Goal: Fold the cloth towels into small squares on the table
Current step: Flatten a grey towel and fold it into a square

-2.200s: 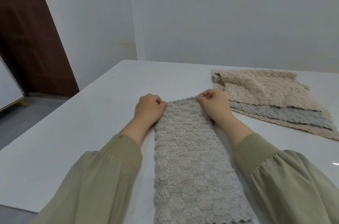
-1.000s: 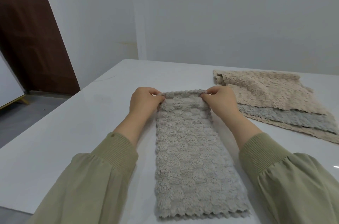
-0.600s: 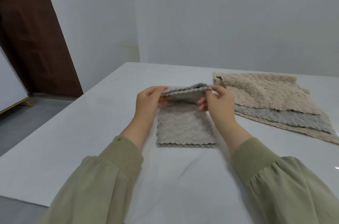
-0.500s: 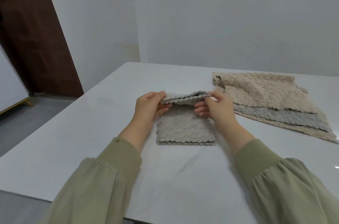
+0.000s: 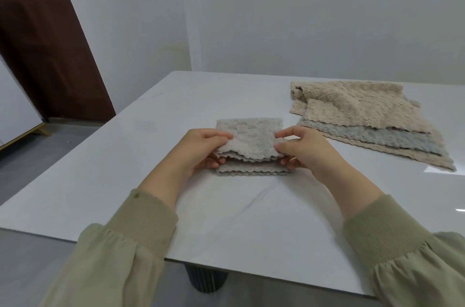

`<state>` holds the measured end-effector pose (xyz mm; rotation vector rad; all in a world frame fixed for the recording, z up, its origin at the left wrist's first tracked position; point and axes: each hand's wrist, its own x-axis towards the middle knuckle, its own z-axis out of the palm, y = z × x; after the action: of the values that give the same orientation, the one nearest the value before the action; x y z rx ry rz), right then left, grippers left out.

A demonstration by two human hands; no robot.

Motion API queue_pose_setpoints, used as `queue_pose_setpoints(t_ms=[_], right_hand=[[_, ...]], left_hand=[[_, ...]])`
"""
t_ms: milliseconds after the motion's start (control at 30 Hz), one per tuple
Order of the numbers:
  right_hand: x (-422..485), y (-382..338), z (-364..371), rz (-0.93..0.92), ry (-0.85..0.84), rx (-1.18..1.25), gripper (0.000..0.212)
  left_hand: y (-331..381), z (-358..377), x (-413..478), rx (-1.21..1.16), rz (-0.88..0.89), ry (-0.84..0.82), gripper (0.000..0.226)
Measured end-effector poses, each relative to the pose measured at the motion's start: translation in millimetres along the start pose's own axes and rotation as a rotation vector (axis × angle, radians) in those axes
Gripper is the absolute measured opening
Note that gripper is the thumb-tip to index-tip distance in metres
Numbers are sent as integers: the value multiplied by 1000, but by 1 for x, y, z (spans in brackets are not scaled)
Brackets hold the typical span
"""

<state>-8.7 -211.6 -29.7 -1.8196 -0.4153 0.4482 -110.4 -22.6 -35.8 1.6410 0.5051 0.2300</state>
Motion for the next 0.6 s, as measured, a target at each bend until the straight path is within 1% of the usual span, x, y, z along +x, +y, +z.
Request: queue_pose_setpoints(t_ms=[167,433,600], right_hand=[[2,2,-2,-29,29,-218,5],[4,1,-9,-57,67,-275,10],[5,6,-2,-78,55,-518,10]], left_hand=[[-7,-3,-1,162,64,28,18],[-8,-6,-1,201,98,-11,19],[-11,-5,2,336,95,-7,18]])
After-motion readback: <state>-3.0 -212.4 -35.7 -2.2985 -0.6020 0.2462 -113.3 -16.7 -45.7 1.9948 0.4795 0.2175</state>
